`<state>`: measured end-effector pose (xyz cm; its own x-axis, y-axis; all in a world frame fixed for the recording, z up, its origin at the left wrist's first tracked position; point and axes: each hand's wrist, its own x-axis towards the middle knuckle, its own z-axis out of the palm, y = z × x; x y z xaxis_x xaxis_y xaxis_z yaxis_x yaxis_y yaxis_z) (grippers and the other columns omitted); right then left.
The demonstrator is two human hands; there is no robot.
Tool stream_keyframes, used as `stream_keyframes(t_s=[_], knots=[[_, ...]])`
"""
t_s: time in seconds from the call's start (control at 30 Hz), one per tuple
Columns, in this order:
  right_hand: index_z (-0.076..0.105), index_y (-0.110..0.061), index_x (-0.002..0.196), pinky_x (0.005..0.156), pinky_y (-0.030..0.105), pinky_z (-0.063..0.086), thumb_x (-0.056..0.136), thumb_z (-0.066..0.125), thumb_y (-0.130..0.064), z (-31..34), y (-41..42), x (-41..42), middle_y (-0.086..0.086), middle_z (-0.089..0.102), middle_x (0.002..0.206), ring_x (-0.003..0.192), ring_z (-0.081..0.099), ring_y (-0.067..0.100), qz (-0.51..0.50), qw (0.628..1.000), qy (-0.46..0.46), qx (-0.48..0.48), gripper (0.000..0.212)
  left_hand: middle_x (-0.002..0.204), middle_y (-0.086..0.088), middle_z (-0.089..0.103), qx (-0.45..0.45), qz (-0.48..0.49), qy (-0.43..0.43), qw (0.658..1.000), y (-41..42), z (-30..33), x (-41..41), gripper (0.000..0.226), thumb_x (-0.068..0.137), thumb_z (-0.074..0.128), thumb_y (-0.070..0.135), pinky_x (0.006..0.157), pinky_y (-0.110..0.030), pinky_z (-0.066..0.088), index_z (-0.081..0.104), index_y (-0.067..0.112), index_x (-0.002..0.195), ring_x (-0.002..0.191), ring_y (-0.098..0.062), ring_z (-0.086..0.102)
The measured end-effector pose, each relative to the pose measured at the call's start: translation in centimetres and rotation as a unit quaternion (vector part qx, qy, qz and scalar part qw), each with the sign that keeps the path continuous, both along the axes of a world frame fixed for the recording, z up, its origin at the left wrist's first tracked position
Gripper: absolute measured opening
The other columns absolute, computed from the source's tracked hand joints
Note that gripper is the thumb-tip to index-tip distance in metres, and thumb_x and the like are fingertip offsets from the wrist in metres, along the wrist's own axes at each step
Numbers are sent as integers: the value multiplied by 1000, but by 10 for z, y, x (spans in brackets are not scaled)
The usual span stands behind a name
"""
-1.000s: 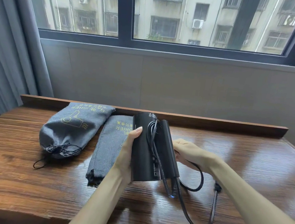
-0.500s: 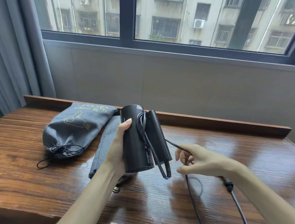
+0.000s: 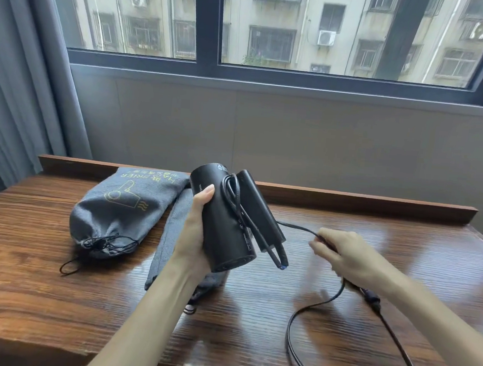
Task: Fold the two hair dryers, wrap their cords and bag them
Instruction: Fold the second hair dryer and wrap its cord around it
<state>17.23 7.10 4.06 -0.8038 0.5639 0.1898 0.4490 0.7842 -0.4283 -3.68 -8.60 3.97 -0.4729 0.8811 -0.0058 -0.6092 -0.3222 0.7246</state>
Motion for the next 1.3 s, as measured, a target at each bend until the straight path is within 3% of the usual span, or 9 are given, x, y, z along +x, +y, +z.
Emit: stream_keyframes(t_s=[0.13, 0.23, 0.3, 0.43, 0.67, 0.83, 1.03, 1.17, 1.3], knots=[[55, -22, 75, 49, 17, 41, 99, 47, -31, -8, -21, 0, -14, 54, 60, 52, 55, -1, 25, 999, -24, -33, 27, 120, -23, 56, 10, 8, -40, 999, 7, 2, -4, 57, 74, 68, 48, 109, -54, 35, 65, 9, 115, 113, -35, 53], [50, -30, 82, 59, 34, 43, 96, 41, -49, -16, -34, 5, -13, 54, 60, 54, 48, 7, 25, 998, -48, -24, 25, 146, -28, 40, 11, 7, -76, 997, 14, 3, -6, 83, 69, 75, 50, 112, -62, 25, 51, 6, 136, 136, -43, 39], [45, -33, 85, 63, 40, 44, 95, 36, -54, -15, -43, 8, -7, 52, 62, 59, 45, 11, 26, 997, -72, -10, 26, 126, -26, 60, -5, 44, -85, 995, 16, 3, -6, 72, 69, 76, 47, 106, -60, 37, 60, 6, 126, 116, -40, 59], [38, -35, 74, 59, 30, 37, 98, 38, -48, 2, -62, 12, -7, 49, 61, 57, 42, 9, 50, 996, -80, -10, 27, 87, -14, 70, -18, 134, -79, 988, 18, 6, -1, 38, 82, 68, 35, 60, -36, 58, 64, 7, 107, 65, -23, 70], [60, -19, 79, 44, 37, 48, 98, 48, -34, 51, -77, 21, -11, 58, 53, 36, 57, 15, 59, 994, -9, -95, 26, 120, -24, 65, -58, 199, -28, 978, 18, 5, 0, 55, 78, 76, 32, 83, -64, 52, 57, 5, 122, 100, -38, 67], [65, -13, 72, 54, 28, 39, 91, 57, -36, 78, -62, 11, -3, 49, 52, 53, 40, 14, 106, 991, 14, 75, 31, 117, -27, 65, -75, 203, -4, 976, 20, 3, 6, 59, 66, 83, 37, 81, -71, 49, 59, 13, 114, 106, -46, 63], [73, -19, 72, 55, 15, 40, 82, 72, -26, 115, -47, -7, -8, 61, 57, 56, 52, 7, 140, 985, 32, 100, 12, 113, -18, 69, -84, 151, 51, 984, 18, 1, 8, 55, 74, 79, 35, 83, -61, 54, 59, 12, 120, 94, -35, 68], [76, -17, 74, 60, 15, 45, 80, 76, -22, 134, -30, -30, -5, 70, 65, 59, 57, 0, 159, 986, 44, 16, 8, 96, -13, 70, -92, 75, 81, 990, 12, 3, 20, 38, 85, 70, 28, 62, -39, 59, 60, 12, 118, 75, -24, 67], [77, -13, 80, 51, 18, 39, 77, 79, -18, 136, -13, -51, 6, 69, 67, 56, 53, 9, 172, 981, 41, -84, 5, 100, -16, 70, -90, 2, 126, 988, 6, 3, 32, 46, 84, 68, 31, 63, -37, 57, 59, 7, 122, 77, -25, 67]])
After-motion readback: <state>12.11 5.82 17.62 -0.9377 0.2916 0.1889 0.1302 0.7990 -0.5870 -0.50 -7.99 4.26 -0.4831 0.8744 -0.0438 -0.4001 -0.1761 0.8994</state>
